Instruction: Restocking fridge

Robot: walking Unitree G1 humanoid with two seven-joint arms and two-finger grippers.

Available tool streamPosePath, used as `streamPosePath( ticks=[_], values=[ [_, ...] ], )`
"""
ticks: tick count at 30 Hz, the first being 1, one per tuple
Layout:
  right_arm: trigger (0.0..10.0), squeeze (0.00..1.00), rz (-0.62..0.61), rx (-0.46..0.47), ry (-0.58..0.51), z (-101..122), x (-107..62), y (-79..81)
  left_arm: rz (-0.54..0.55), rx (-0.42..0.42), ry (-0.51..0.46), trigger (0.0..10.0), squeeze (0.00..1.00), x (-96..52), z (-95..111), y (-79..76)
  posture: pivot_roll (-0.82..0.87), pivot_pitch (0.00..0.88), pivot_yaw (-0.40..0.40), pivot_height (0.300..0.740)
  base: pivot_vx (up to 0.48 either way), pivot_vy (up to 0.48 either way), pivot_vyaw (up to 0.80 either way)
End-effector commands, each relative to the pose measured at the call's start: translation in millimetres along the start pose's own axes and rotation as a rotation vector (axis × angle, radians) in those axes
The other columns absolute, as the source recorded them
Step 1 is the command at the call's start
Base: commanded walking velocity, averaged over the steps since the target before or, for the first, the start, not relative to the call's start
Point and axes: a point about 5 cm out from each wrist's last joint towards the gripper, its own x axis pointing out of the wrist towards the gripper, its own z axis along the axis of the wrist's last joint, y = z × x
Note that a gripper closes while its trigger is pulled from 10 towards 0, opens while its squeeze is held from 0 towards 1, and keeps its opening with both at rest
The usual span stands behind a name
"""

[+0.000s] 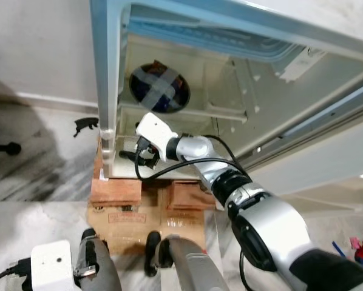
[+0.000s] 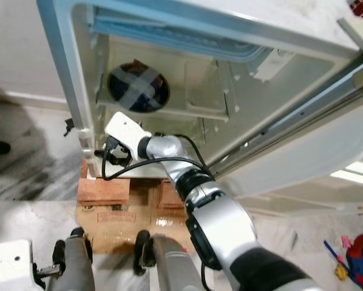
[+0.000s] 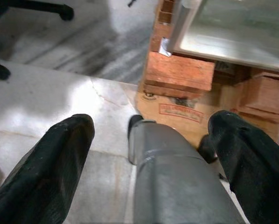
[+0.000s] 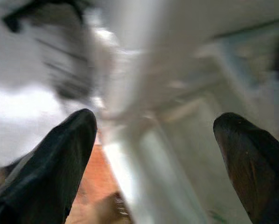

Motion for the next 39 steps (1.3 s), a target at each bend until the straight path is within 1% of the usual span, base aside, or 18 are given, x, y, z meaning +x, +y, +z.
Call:
streamPosePath(
  ticks=[1, 4, 5, 7, 11, 17, 18, 21, 23, 24, 25, 26, 28, 31, 34, 35, 37, 39],
  values=[
    [10.0, 0.0, -0.088, 0.011, 0.063, -8.7, -4.6, -11.4, -0.003, -0.01, 0.021, 10.0, 0.0, -4.1, -2.2, -2.1, 0.26, 0.362, -0.315, 0.74, 0.0, 0.0, 0.0],
    [10.0, 0.0, -0.216, 0.1, 0.044, -1.1, -8.0, -29.9, -0.005, -0.009, 0.024, 10.0, 0.0, -4.9, -2.7, -2.3, 0.27, 0.361, -0.313, 0.74, 0.0, 0.0, 0.0],
    [10.0, 0.0, -0.217, 0.134, 0.032, 0.8, -8.4, -32.1, -0.006, -0.008, 0.023, 10.0, 0.0, -3.4, -2.7, -2.4, 0.27, 0.354, -0.312, 0.74, 0.0, 0.0, 0.0],
    [10.0, 0.0, -0.215, 0.152, 0.017, 1.9, -8.8, -33.1, -0.006, -0.006, 0.021, 10.0, 0.0, -1.1, -2.4, -2.3, 0.27, 0.348, -0.31, 0.74, 0.0, 0.0, 0.0],
    [10.0, 0.0, -0.212, 0.133, 0.002, -0.5, -11.3, -34.5, -0.004, 0.006, -0.001, 10.0, 0.0, 4.0, 0.7, -1.9, 0.27, 0.327, -0.304, 0.74, 0.0, 0.0, 0.0],
    [10.0, 0.0, -0.128, 0.196, -0.098, -14.7, -25.8, -37.9, -0.021, 0.026, -0.071, 10.0, 0.0, 25.7, 12.4, -4.1, 0.25, 0.252, -0.274, 0.74, 0.0, 0.0, 0.0],
    [10.0, 0.0, -0.107, 0.229, -0.132, -24.9, -35.8, -41.2, -0.04, 0.041, -0.109, 10.0, 0.0, 35.1, 19.2, -7.7, 0.23, 0.224, -0.26, 0.74, 0.0, 0.0, 0.0],
    [10.0, 0.0, -0.096, 0.294, -0.172, -41.1, -50.7, -44.2, -0.061, 0.04, -0.16, 10.0, 0.0, 51.0, 30.4, -13.4, 0.21, 0.176, -0.238, 0.74, 0.0, 0.0, 0.0],
    [10.0, 0.0, -0.12, 0.291, -0.195, -52.3, -62.9, -44.9, -0.075, 0.051, -0.193, 10.0, 0.0, 57.2, 36.7, -18.0, 0.19, 0.149, -0.222, 0.74, 0.0, 0.0, 0.0],
    [10.0, 0.0, -0.136, 0.309, -0.208, -58.3, -69.3, -44.8, -0.085, 0.061, -0.21, 10.0, 0.0, 65.2, 41.4, -21.1, 0.18, 0.127, -0.211, 0.74, 0.0, 0.0, 0.0],
    [10.0, 0.0, -0.136, 0.309, -0.208, -58.3, -69.3, -44.8, -0.085, 0.061, -0.21, 10.0, 0.0, 65.2, 41.4, -21.1, 0.18, 0.127, -0.211, 0.74, 0.0, 0.0, 0.0],
    [10.0, 0.0, -0.179, 0.325, -0.215, -65.9, -77.5, -43.8, -0.109, 0.054, -0.23, 10.0, 0.0, 73.3, 46.4, -25.1, 0.16, 0.093, -0.194, 0.74, 0.0, 0.0, 0.0],
    [10.0, 0.0, -0.217, 0.346, -0.228, -73.3, -88.2, -40.5, -0.139, 0.054, -0.248, 10.0, 0.0, 79.3, 50.4, -29.8, 0.15, 0.077, -0.184, 0.74, 0.0, 0.0, 0.0],
    [10.0, 0.0, -0.328, 0.474, -0.238, -87.4, -104.5, -35.0, -0.183, 0.063, -0.286, 10.0, 0.0, 90.7, 57.4, -37.0, 0.14, 0.029, -0.156, 0.74, 0.0, 0.0, 0.0],
    [10.0, 0.0, -0.398, 0.484, -0.236, -97.0, -115.3, -24.7, -0.214, 0.103, -0.306, 10.0, 0.0, 101.6, 60.8, -41.0, 0.12, 0.0, -0.127, 0.74, 0.0, 0.0, 0.0],
    [10.0, 0.0, -0.448, 0.509, -0.234, -101.3, -121.6, -17.1, -0.23, 0.128, -0.315, 10.0, 0.0, 107.5, 62.2, -43.4, 0.11, 0.0, -0.112, 0.74, 0.0, 0.0, 0.0],
    [10.0, 0.0, -0.51, 0.493, -0.225, -105.5, -133.5, -2.8, -0.238, 0.152, -0.336, 10.0, 0.0, 114.2, 66.1, -45.5, 0.1, 0.0, -0.097, 0.74, 0.0, 0.0, 0.0],
    [10.0, 0.0, -0.524, 0.502, -0.219, -106.8, -136.0, 0.5, -0.243, 0.158, -0.349, 10.0, 0.0, 116.5, 68.2, -46.5, 0.1, 0.0, -0.089, 0.74, 0.0, 0.0, 0.0]
  ],
)
